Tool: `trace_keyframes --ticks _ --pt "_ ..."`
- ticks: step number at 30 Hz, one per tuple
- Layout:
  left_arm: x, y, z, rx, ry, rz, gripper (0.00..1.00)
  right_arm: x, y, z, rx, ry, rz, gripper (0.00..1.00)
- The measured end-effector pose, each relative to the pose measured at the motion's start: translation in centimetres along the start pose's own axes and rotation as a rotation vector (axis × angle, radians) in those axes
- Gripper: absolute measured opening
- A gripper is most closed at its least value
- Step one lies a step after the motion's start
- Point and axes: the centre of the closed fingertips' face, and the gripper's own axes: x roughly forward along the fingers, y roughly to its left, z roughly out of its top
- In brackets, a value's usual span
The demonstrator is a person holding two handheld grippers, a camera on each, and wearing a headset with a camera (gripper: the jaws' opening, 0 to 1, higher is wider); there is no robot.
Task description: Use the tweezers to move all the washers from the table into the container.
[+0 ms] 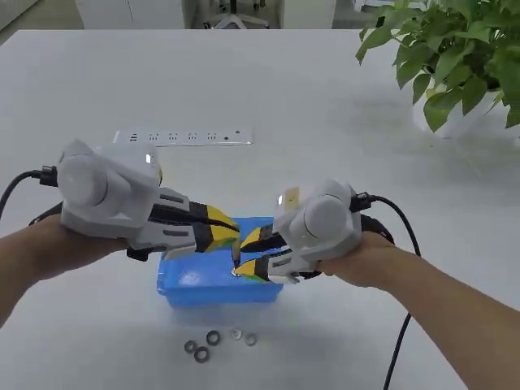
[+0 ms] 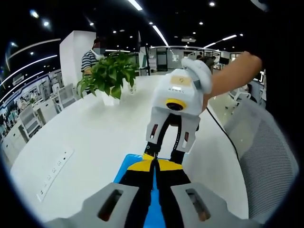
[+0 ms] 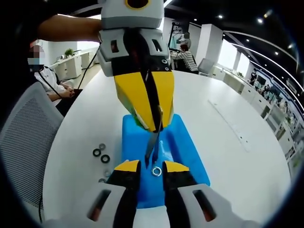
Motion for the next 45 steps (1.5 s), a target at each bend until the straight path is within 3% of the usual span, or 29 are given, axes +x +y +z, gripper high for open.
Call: trace_keyframes --ticks 16,24,31,45 --pt "-1.6 -1.1 1.2 0.007 -0.011 0.003 0.05 -3.5 1.1 -0.3 0.060 0.015 -0.089 0.35" --pt "-2.4 -1.6 1.5 0.005 -0.006 0.010 0.05 -5.1 1.7 -0.9 0.117 0.025 -0.134 0.51" --pt "-3.0 -2.4 2.0 0.016 -0.005 -0.002 0.05 -6.0 2.5 -1.5 0.151 0.017 -0.169 0.62" --pt "-3.3 -4.0 2.7 0.034 -0.006 -0.030 0.05 -6.6 4.5 -2.3 0.211 0.002 -0.176 0.78"
